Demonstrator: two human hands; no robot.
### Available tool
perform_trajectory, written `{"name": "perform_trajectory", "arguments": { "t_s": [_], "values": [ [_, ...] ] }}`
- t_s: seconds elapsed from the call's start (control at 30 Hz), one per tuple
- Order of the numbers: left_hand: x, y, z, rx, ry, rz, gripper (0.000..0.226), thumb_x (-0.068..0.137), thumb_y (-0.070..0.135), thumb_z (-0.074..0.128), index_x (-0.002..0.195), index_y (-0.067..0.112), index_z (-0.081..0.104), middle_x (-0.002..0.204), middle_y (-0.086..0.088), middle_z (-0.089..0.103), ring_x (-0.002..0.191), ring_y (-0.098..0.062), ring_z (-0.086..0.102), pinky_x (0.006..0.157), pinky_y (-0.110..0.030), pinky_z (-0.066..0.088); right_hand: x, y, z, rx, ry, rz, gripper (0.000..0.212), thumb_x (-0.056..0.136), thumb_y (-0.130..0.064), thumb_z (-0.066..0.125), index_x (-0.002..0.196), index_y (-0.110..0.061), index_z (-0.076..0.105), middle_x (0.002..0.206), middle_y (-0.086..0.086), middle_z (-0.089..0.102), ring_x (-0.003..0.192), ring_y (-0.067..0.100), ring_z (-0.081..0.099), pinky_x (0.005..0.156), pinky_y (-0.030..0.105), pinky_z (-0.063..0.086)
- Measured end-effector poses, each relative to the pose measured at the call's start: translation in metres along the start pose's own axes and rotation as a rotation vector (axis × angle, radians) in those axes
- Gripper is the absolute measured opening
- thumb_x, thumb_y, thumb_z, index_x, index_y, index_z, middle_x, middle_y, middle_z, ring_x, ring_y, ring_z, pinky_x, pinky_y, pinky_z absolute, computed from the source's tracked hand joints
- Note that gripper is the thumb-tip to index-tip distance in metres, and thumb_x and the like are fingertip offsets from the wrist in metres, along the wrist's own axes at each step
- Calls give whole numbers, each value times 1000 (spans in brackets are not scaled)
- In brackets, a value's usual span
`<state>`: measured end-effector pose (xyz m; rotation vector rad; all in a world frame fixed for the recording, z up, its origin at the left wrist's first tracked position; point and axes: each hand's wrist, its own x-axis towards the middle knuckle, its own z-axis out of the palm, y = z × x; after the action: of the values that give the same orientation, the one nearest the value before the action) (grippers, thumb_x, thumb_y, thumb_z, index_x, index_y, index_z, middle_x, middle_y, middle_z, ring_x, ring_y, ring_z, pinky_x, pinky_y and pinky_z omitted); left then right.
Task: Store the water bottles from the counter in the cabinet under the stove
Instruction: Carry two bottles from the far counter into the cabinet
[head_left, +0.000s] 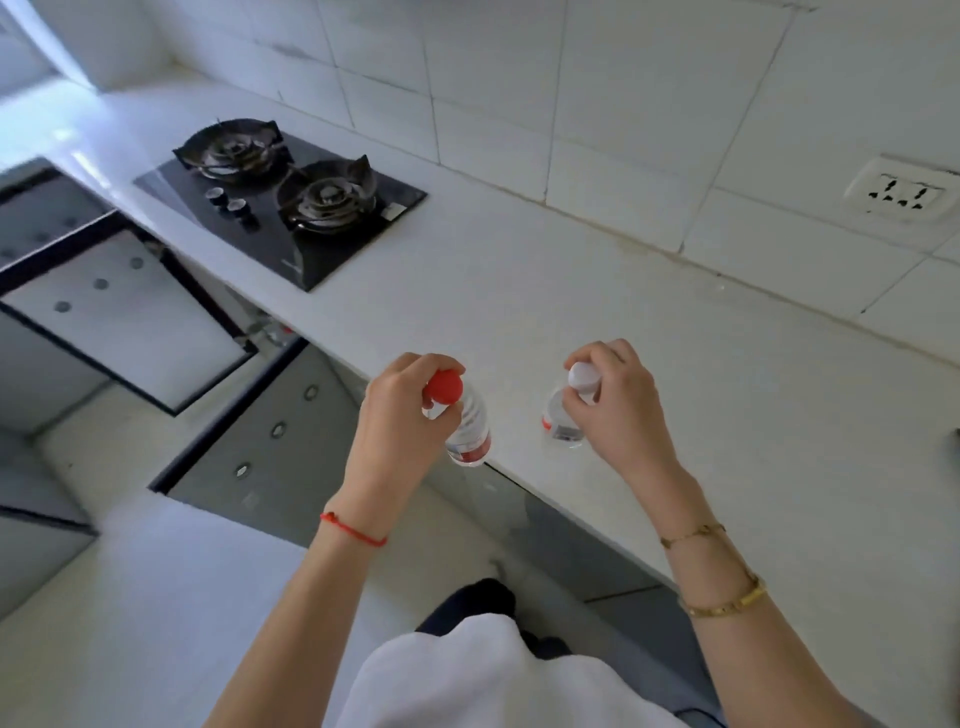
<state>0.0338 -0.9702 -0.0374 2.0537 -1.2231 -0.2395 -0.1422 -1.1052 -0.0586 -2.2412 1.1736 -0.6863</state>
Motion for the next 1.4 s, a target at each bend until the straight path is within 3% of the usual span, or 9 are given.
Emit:
{"name": "perform_trajectory", "arguments": {
  "t_s": [0.1, 0.17, 0.27, 0.47, 0.53, 0.8, 1.0, 1.2, 1.4],
  "values": [
    [-33, -27, -30, 16, 70, -62, 34, 75, 6, 75, 103, 26, 70, 100, 13, 65, 82, -1, 57, 76, -5, 42, -12, -33, 25, 24, -89, -91, 19, 78, -6, 65, 95, -13, 62, 103, 1, 52, 79, 17, 54, 63, 16, 32],
    [-54, -46, -50, 29, 115, -107, 35, 75, 5, 76, 102, 25, 71, 103, 12, 67, 87, -5, 59, 79, -12, 47, -21, -57, 43, 36, -142, -157, 18, 79, -7, 66, 95, -12, 62, 102, 1, 53, 77, 14, 52, 62, 8, 34],
    [-88, -74, -81, 61, 195, -183, 36, 73, 6, 77, 101, 26, 71, 103, 13, 67, 91, -6, 59, 79, -9, 43, -36, -94, 72, 59, -223, -244, 18, 79, -7, 66, 96, -11, 63, 101, 2, 53, 75, 12, 51, 65, 1, 36],
    [-152, -138, -152, 52, 288, -308, 37, 74, 4, 79, 106, 21, 71, 104, 6, 67, 83, -9, 56, 76, -12, 45, -68, -177, 143, 92, -379, -359, 19, 80, -9, 64, 99, -13, 63, 103, 1, 54, 81, 14, 54, 69, 18, 41],
    [-171, -163, -178, 62, 306, -337, 36, 75, 5, 79, 106, 21, 71, 102, 6, 66, 81, -10, 56, 75, -13, 46, -80, -208, 170, 107, -411, -381, 19, 80, -8, 65, 99, -13, 64, 103, 1, 54, 82, 13, 54, 68, 16, 41],
    [-222, -270, -278, 129, 309, -423, 38, 74, 6, 78, 105, 27, 69, 101, 7, 66, 82, -12, 58, 77, -17, 48, -122, -323, 275, 169, -464, -413, 18, 80, -11, 65, 98, -15, 63, 101, 1, 53, 81, 16, 56, 73, 34, 52],
    [-224, -336, -340, 125, 343, -461, 40, 73, 3, 76, 106, 24, 70, 99, 10, 62, 83, -10, 56, 77, -13, 45, -123, -395, 343, 184, -521, -474, 17, 83, -14, 65, 100, -15, 63, 103, 0, 53, 78, 15, 55, 74, 39, 53],
    [-194, -404, -384, 128, 372, -455, 37, 74, 2, 74, 106, 21, 71, 98, 8, 64, 83, -13, 58, 78, -24, 52, -97, -455, 413, 187, -529, -521, 17, 84, -15, 66, 101, -15, 62, 103, -1, 52, 69, 4, 48, 70, 26, 45],
    [-127, -483, -425, 97, 347, -427, 37, 75, 2, 73, 106, 22, 70, 101, 6, 66, 92, -16, 60, 82, -26, 52, -38, -507, 486, 173, -519, -496, 19, 84, -14, 68, 101, -16, 61, 103, 0, 52, 74, 10, 53, 70, 25, 49]
  ]
}}
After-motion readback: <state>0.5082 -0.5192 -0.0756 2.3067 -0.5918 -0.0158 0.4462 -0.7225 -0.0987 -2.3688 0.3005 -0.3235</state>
